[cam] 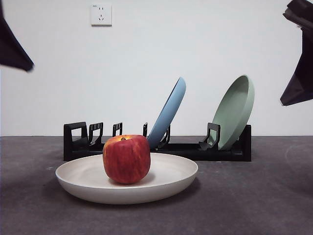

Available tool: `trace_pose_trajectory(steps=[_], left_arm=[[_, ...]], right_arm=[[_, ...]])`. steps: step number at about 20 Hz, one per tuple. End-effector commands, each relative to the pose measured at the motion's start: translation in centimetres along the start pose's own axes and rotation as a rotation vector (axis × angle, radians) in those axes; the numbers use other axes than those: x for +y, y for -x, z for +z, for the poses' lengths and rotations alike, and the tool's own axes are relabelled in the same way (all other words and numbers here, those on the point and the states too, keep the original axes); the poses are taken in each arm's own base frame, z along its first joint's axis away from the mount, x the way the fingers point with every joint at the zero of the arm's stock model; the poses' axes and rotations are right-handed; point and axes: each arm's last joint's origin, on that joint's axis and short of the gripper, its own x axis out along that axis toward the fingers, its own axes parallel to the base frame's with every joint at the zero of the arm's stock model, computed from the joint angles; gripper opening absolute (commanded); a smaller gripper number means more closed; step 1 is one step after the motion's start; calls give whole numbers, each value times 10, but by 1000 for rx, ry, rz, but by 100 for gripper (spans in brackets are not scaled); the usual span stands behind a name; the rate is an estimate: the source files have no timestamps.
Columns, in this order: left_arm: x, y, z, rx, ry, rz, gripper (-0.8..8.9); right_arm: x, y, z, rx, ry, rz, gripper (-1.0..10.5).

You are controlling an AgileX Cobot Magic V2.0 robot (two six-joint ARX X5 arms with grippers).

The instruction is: Take the yellow plate from the plate rack,put the plate on the table,take the apple from the table,put the apple in the plate

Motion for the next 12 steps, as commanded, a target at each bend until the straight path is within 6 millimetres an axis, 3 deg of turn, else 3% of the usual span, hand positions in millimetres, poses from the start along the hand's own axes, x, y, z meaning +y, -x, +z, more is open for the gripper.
trace_pose_trajectory(steps=[1, 7, 12], left_arm=[[13, 18, 6, -124, 30, 58, -3], [47, 61, 12, -396, 106, 362, -3], [57, 66, 9, -378, -46, 436, -3]], right_arm=[[0, 0, -1, -3, -8, -2, 1], [0, 0, -1, -3, -8, -2, 1], [0, 0, -1, -3, -8, -2, 1]])
